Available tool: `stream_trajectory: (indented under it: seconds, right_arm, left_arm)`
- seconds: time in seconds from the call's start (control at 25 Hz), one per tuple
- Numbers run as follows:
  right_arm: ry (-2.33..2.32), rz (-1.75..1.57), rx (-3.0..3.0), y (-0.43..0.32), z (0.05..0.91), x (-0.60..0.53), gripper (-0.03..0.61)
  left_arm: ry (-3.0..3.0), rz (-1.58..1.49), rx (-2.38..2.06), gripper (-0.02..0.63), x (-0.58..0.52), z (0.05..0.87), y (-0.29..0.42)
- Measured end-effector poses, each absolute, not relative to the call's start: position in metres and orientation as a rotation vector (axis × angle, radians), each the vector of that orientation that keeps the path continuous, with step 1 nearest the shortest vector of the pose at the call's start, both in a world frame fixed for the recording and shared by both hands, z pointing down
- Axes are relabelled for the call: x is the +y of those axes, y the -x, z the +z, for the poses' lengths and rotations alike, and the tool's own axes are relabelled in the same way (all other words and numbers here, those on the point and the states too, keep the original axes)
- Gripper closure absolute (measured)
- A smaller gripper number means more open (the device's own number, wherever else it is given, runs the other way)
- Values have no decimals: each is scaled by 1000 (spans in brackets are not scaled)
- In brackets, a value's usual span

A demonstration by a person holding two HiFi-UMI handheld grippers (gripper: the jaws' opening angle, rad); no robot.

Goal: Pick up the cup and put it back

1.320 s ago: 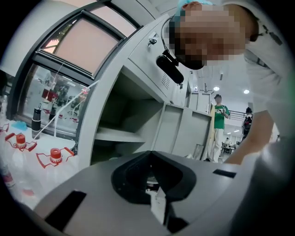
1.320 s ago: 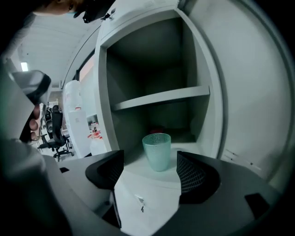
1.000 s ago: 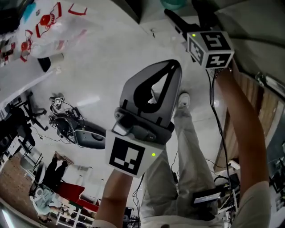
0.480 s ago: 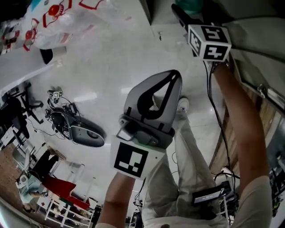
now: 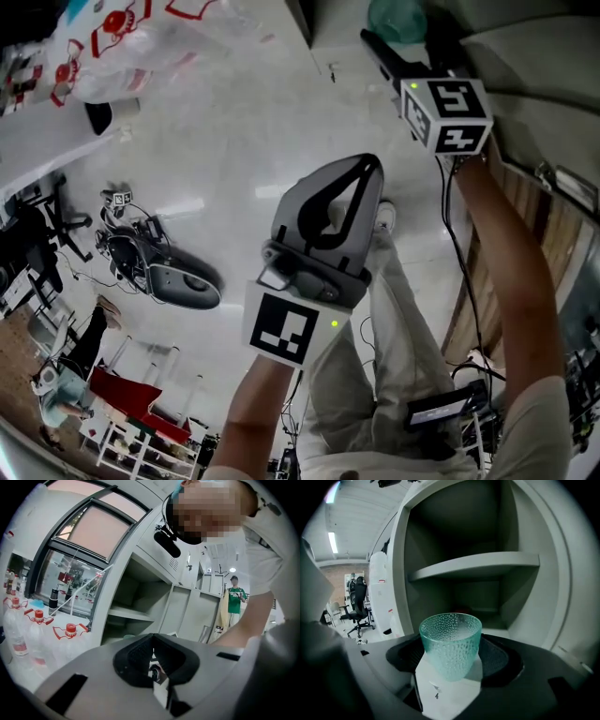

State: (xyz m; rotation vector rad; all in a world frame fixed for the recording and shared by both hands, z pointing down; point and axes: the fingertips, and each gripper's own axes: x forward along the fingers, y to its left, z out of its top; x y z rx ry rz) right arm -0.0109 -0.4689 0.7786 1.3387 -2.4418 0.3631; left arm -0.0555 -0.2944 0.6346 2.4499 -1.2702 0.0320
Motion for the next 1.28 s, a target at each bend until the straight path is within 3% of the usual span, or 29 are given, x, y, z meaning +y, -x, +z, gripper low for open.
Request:
stream_trajectory:
  seconds: [0.64, 1.28]
  right_arm:
    - [-1350, 434, -2531, -59, 632, -305, 230]
    - [-1365, 297, -2589, -155, 406, -197, 230]
  left_arm:
    - [-2545, 68, -1127, 606, -244, 573, 36]
    - [-2653, -33, -1188, 606, -192, 392, 42]
